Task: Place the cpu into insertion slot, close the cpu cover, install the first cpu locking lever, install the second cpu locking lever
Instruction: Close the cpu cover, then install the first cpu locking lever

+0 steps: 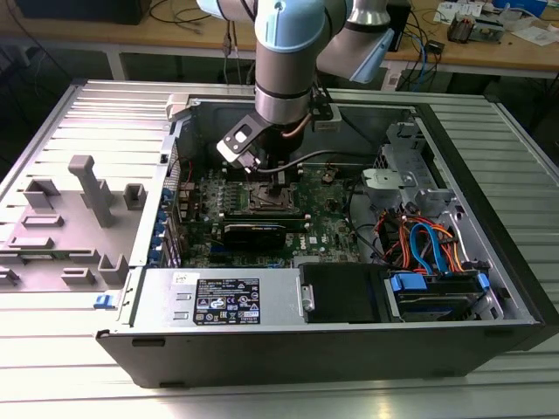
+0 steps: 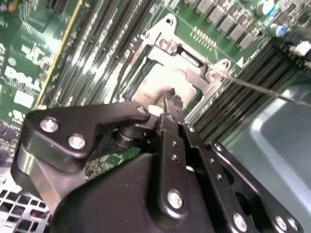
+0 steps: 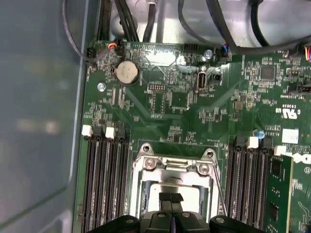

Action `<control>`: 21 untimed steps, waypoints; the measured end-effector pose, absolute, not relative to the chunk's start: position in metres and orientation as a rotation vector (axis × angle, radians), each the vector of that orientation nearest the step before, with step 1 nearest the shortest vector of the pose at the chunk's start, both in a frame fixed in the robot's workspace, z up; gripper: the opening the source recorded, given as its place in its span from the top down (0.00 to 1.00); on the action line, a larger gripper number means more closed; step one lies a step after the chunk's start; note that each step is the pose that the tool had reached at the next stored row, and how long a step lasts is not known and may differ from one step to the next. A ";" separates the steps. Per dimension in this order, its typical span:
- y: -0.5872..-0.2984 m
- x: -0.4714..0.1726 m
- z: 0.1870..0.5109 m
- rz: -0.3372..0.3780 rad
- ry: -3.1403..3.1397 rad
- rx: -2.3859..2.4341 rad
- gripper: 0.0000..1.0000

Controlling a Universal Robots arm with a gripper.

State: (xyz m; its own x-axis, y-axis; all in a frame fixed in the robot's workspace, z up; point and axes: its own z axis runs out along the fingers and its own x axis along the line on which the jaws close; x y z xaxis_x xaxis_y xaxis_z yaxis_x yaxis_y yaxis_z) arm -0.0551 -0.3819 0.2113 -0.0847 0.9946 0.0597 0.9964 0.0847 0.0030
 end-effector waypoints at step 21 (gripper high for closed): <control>-0.382 -0.053 0.224 -0.066 -2.282 -2.097 0.89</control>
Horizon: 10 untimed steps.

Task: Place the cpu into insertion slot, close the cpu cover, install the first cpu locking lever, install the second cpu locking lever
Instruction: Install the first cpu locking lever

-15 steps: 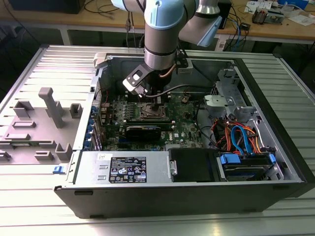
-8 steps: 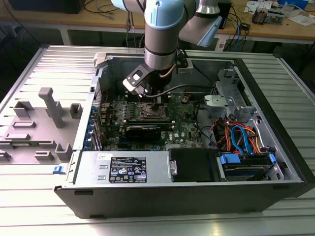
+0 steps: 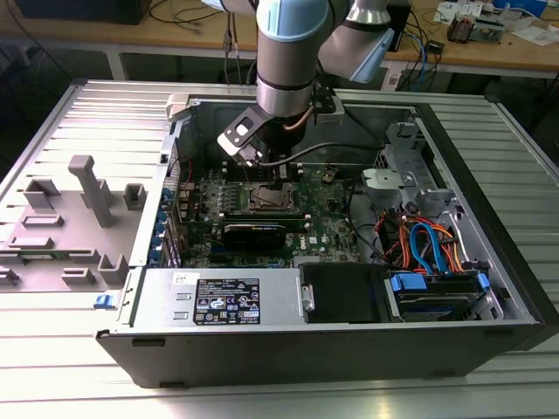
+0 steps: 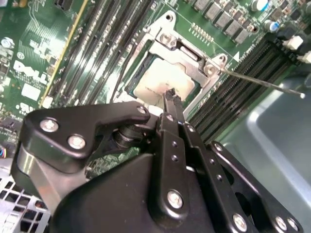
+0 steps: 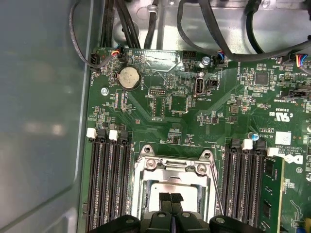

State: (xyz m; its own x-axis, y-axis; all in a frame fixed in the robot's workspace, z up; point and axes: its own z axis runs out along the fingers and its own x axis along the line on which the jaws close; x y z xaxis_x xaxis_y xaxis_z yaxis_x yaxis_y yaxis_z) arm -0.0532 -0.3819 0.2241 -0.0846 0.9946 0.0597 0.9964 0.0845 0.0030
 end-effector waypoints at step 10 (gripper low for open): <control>-0.382 -0.053 0.244 -0.066 -2.282 -2.096 0.89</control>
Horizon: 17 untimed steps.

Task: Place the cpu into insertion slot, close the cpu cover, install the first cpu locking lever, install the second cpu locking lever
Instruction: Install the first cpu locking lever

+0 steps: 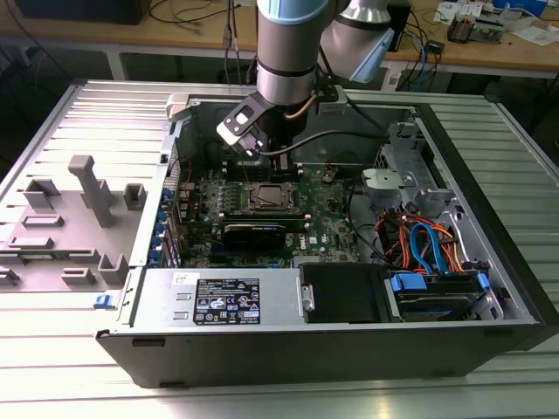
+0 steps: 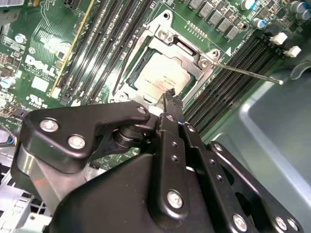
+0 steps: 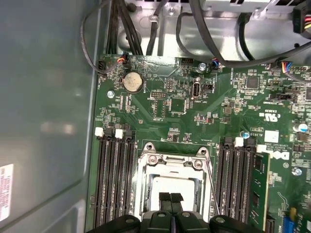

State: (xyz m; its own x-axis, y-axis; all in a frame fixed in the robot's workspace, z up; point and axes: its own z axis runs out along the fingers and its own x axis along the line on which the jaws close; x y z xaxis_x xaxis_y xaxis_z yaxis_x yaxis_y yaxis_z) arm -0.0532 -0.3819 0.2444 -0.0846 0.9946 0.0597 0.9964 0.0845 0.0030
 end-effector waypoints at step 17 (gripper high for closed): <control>-0.382 -0.053 0.257 -0.065 -2.294 -2.084 0.89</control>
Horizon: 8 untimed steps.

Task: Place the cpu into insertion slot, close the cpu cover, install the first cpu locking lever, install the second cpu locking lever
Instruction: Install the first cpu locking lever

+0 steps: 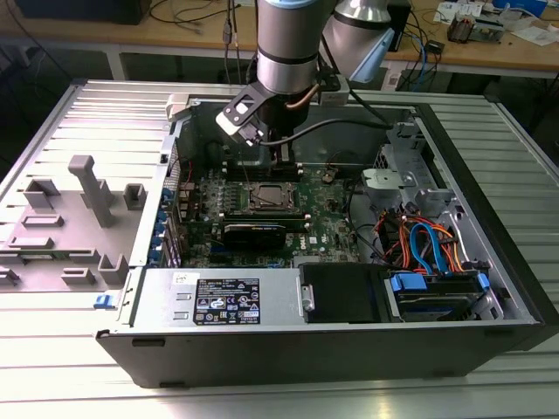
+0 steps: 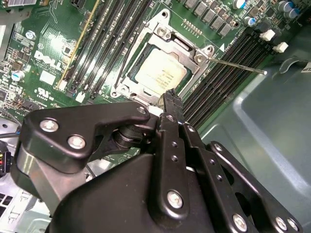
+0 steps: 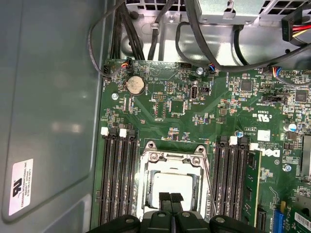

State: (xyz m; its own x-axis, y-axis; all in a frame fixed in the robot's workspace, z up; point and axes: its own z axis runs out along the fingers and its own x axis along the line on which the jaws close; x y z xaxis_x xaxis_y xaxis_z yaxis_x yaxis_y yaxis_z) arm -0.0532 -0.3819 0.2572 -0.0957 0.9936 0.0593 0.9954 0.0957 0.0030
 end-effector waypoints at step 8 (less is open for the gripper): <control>-0.382 -0.053 0.257 -0.059 -2.462 -1.877 0.89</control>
State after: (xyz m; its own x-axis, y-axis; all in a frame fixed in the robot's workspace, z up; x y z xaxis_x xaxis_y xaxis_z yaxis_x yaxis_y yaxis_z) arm -0.0533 -0.3819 0.2569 -0.2642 0.9627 0.0590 0.9644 0.2645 0.0029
